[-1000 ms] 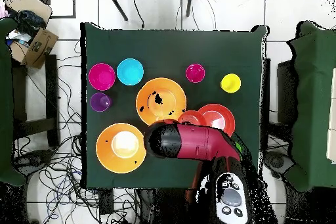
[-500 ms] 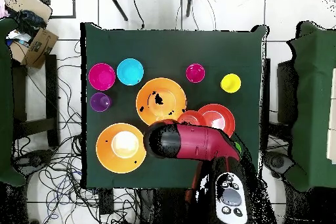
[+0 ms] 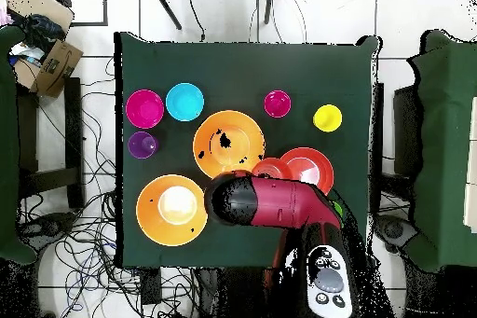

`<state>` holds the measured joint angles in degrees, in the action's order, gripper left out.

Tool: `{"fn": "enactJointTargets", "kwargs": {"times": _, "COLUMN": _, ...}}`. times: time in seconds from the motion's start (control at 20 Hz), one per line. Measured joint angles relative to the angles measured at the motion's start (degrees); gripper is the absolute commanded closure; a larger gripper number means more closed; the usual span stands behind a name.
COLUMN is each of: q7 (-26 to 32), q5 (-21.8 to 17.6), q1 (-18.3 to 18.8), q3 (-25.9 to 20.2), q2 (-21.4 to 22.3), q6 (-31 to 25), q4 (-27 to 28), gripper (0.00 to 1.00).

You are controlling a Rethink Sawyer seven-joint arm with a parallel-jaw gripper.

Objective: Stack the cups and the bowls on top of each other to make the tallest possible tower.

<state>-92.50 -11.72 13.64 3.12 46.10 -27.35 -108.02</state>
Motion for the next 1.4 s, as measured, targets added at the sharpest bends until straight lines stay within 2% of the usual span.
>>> {"fn": "enactJointTargets", "kwargs": {"times": 1.0, "q7": 0.00, "q5": 0.00, "q1": 0.02, "q3": -0.39, "q2": 1.61, "q6": 0.14, "q4": -3.47, "gripper": 1.00}}
{"fn": "enactJointTargets", "kwargs": {"times": 1.3, "q7": -0.12, "q5": 0.02, "q1": -2.28, "q3": -0.06, "q2": 0.12, "q6": 3.29, "q4": -5.47, "gripper": 1.00}}
{"fn": "enactJointTargets", "kwargs": {"times": 1.4, "q7": -0.49, "q5": 0.04, "q1": -4.84, "q3": 0.39, "q2": -1.16, "q6": 6.14, "q4": -6.23, "gripper": 1.00}}
